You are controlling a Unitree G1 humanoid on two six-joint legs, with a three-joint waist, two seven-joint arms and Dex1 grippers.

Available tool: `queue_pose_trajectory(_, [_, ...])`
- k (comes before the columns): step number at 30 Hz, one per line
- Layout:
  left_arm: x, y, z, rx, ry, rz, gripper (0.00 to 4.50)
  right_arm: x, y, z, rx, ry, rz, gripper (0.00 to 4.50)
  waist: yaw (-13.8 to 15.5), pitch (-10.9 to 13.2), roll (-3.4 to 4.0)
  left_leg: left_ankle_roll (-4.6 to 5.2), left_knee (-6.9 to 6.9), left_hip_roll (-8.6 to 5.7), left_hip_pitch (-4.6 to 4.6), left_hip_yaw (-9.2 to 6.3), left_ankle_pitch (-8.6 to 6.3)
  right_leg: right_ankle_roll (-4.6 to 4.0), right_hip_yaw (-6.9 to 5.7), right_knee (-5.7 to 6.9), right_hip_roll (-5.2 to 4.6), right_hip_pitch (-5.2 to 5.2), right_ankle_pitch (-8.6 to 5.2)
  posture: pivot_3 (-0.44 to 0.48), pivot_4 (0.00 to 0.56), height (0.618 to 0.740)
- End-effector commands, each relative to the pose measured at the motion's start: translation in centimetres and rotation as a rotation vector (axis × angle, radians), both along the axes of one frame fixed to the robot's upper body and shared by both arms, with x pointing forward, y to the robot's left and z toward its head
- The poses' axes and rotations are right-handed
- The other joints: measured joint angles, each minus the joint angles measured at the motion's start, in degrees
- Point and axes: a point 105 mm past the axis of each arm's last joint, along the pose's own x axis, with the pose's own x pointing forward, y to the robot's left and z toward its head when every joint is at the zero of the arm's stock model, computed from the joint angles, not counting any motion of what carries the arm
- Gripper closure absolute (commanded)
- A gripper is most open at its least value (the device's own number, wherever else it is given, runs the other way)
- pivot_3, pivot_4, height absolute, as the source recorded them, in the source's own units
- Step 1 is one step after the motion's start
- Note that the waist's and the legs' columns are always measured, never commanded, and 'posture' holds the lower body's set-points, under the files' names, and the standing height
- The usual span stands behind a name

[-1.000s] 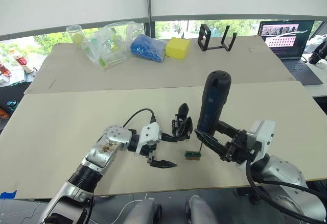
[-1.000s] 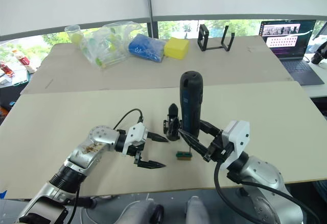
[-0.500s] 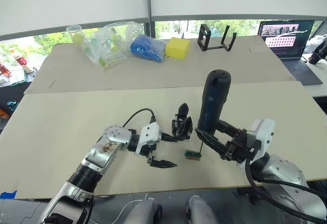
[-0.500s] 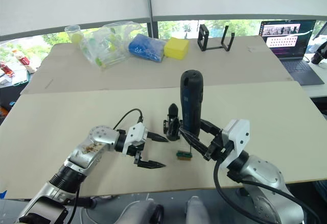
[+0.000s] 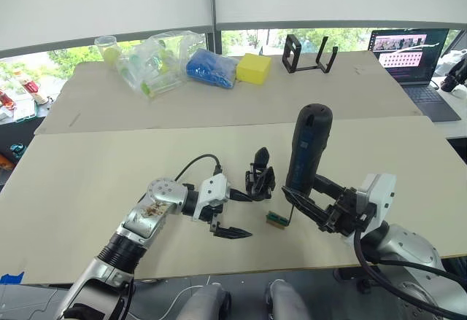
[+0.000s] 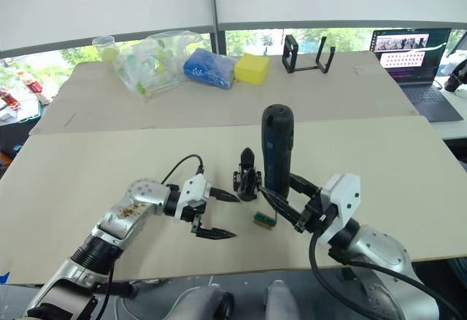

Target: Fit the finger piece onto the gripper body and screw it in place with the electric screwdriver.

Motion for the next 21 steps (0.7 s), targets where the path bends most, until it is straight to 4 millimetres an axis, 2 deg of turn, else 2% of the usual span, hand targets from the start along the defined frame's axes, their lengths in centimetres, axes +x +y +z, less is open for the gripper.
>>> queue_pose_trajectory(1, [0.33,0.0,0.95,-0.015,-0.054,-0.007,0.0,-0.97,0.45,2.15,0.012,-0.11,0.031,2.59,0.0,0.0,0.0,0.0,0.0,0.0,0.0,0.0,0.0,0.0,0.0,0.0,0.0,0.0,0.0,0.0,0.15,0.74])
queue_pose_trajectory(21, [0.26,0.02,0.96,-0.017,-0.058,-0.006,0.0,-1.13,0.84,2.63,0.019,-0.139,0.052,2.59,0.0,0.0,0.0,0.0,0.0,0.0,0.0,0.0,0.0,0.0,0.0,0.0,0.0,0.0,0.0,0.0,0.15,0.74])
